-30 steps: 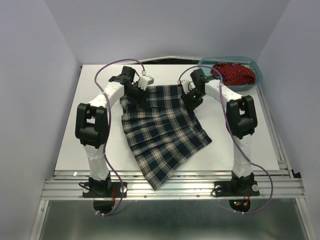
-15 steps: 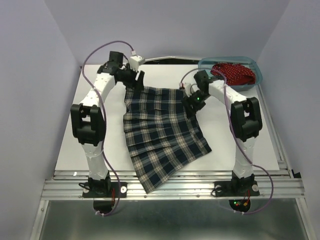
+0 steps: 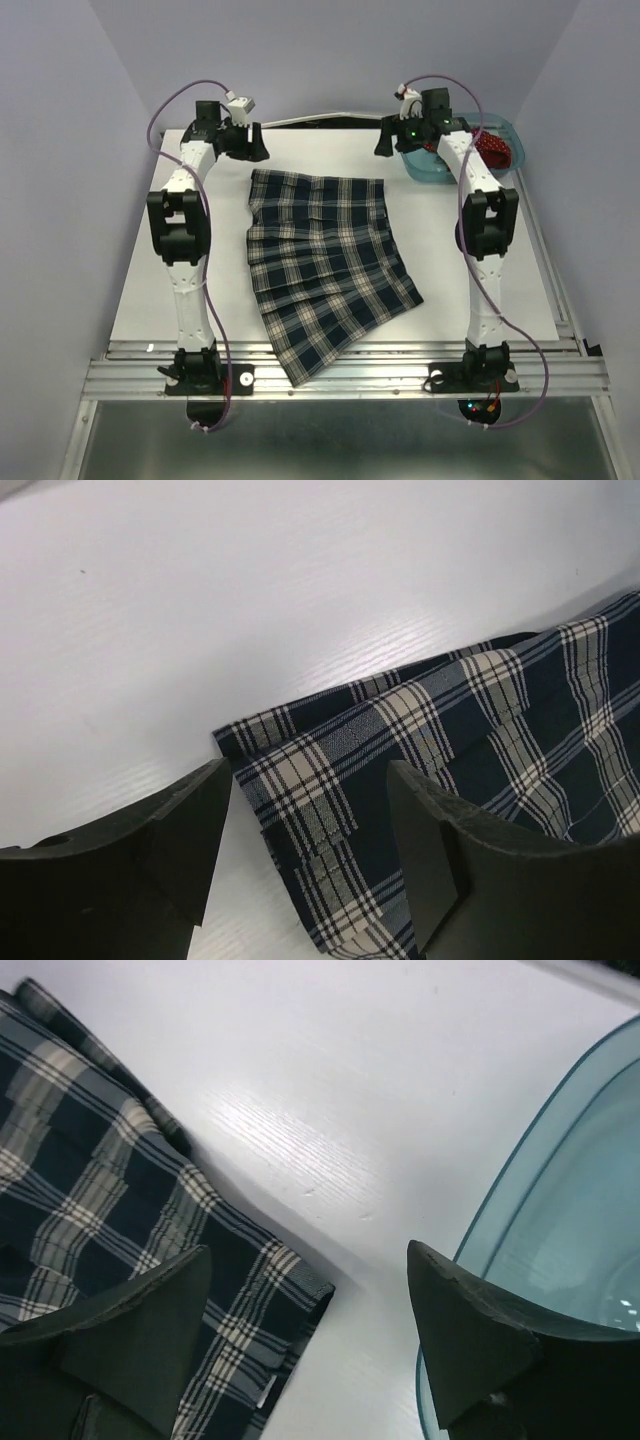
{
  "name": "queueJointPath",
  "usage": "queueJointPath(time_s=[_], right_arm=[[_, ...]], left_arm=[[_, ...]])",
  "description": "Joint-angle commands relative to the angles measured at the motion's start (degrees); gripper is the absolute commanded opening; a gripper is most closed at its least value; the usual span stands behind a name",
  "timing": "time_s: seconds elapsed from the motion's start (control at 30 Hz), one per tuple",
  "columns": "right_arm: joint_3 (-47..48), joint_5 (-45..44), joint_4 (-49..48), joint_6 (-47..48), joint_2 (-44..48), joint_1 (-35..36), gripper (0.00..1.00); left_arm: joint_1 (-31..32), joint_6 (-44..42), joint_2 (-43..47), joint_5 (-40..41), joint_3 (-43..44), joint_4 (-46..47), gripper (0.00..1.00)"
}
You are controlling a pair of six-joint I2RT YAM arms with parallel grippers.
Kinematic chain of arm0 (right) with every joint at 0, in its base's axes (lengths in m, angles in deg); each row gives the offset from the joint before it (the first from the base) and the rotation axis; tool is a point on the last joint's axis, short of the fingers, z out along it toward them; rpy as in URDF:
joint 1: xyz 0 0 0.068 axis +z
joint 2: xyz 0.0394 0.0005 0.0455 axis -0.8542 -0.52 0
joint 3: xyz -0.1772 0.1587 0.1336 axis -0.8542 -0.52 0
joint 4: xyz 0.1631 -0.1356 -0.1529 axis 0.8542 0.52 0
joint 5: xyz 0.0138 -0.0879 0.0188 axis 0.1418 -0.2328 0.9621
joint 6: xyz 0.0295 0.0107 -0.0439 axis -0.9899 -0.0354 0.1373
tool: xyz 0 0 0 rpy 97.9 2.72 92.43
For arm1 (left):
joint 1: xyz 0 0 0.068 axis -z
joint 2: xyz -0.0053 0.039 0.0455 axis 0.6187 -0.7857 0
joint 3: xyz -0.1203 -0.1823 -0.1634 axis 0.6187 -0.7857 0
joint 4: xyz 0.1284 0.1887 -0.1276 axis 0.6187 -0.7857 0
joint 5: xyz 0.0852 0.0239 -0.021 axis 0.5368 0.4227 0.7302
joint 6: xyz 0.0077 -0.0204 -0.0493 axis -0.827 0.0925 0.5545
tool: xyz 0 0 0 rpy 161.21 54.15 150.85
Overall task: Fold and stack the skirts
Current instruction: Fold the skirt
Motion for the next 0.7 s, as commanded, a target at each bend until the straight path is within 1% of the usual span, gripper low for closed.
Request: queueJointPath(time_s=[0.0,0.03,0.07,0.13,0.27,0.37,0.5,0.67], right_arm=[[-1.3,4.4,-3.3,-1.8,-3.3,0.5,0.84],[-3.5,6.0,-4.3,-0.7,-3.4,0.5,0.83],[-4.5,6.5,-4.8,-0.2,-3.4,0.5,0.83],[-6.4,7.2,-5.2,1.5,-4.1,0.5,0.83],[-7.8,7.3,-4.8,4.8,-5.2,0.5,0.82],[-8.1,6.9,-4.4,7.3,-5.9,0.5,0.81],[-7.5,5.7,-3.4,11.1,-6.5,0.5,0.80],[-5.0,4.9,1.3,17.5,-9.3,0.5,0.79]], left_arm=[[0.2,2.9,0.2,-1.6,1.5,3.9,0.75],[0.2,3.0,-0.5,-1.6,1.5,4.0,0.75],[-1.2,3.1,-0.9,-1.5,1.4,4.0,0.75],[-1.5,3.3,-2.0,-1.6,1.3,4.0,0.75],[-2.0,2.4,-3.6,-0.9,1.3,3.3,0.75],[-2.2,1.7,-4.3,-0.5,1.1,2.8,0.75],[-2.3,-1.8,-5.6,-0.9,3.1,0.5,0.75],[-2.4,-1.8,-8.9,-2.0,6.7,-1.1,0.75]])
